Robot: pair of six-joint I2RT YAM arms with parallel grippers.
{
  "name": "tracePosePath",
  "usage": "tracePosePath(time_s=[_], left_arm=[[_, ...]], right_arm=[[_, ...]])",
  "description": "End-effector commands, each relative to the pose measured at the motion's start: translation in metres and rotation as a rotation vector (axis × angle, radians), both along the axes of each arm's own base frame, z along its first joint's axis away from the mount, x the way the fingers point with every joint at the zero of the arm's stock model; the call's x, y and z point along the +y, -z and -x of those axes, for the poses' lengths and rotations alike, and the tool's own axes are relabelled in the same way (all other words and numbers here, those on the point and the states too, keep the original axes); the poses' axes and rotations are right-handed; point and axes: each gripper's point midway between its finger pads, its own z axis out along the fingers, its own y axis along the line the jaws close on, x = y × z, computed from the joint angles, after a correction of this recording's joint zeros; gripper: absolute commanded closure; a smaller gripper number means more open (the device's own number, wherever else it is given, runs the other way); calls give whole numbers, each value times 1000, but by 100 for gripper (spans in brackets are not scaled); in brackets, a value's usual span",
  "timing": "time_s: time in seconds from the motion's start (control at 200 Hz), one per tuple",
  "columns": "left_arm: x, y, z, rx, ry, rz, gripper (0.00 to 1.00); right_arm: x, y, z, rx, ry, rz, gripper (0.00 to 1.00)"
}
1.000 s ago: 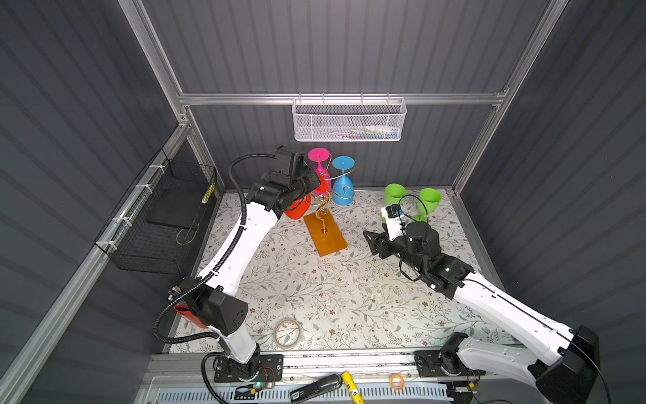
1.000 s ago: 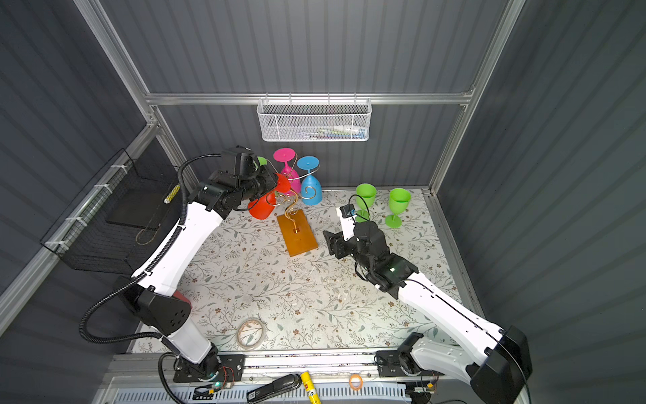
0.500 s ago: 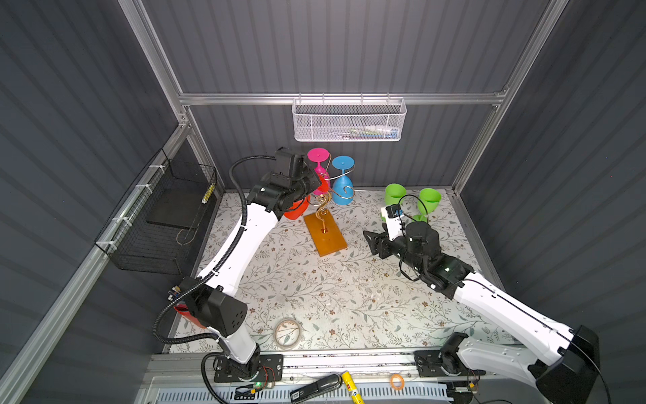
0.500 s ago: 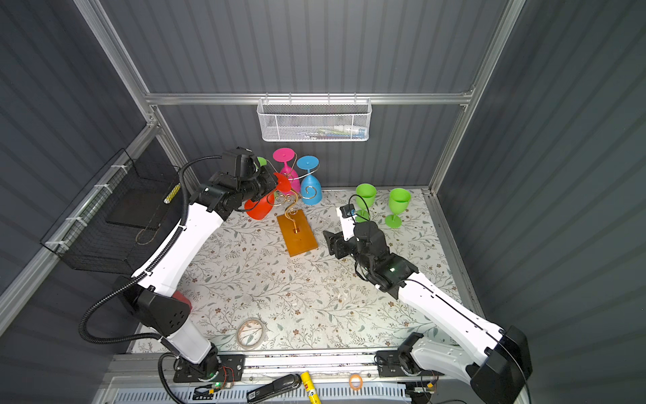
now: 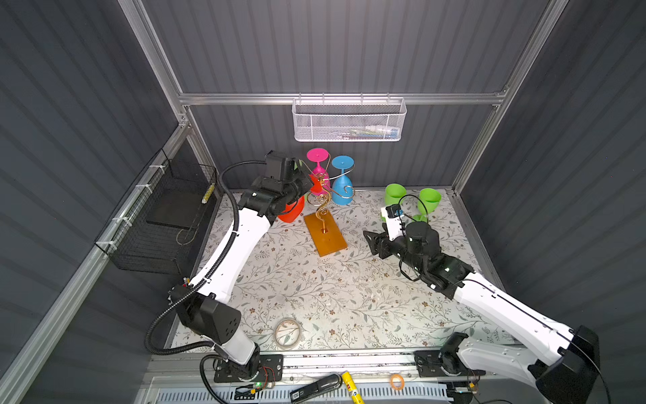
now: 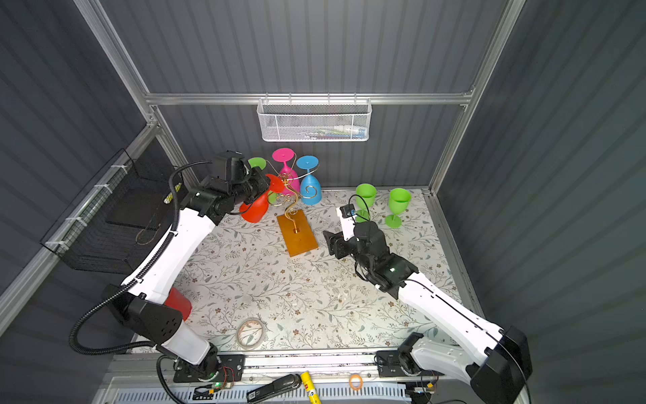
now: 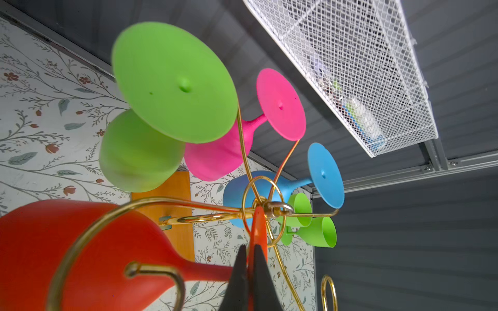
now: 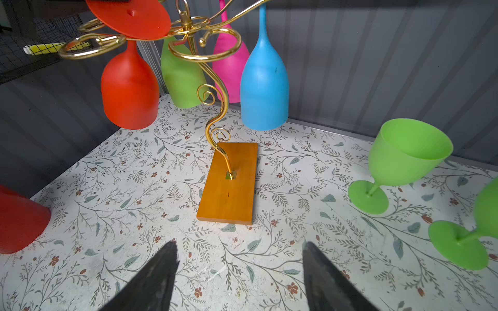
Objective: Take the wine glass off the wine glass rack
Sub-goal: Pick up the wine glass from the wine glass rack.
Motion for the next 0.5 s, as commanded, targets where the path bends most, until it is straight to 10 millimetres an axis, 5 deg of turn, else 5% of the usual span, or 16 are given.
tracePosePath(time_s=[0.0,0.495], left_arm=[[6,-19,6,-44,-10,67,100],[10,-29,9,-66,-12,225,100]], right_arm=[[2,-6,1,-3,1,-12,26],[0,-13,4,-5,-2,-8,26]])
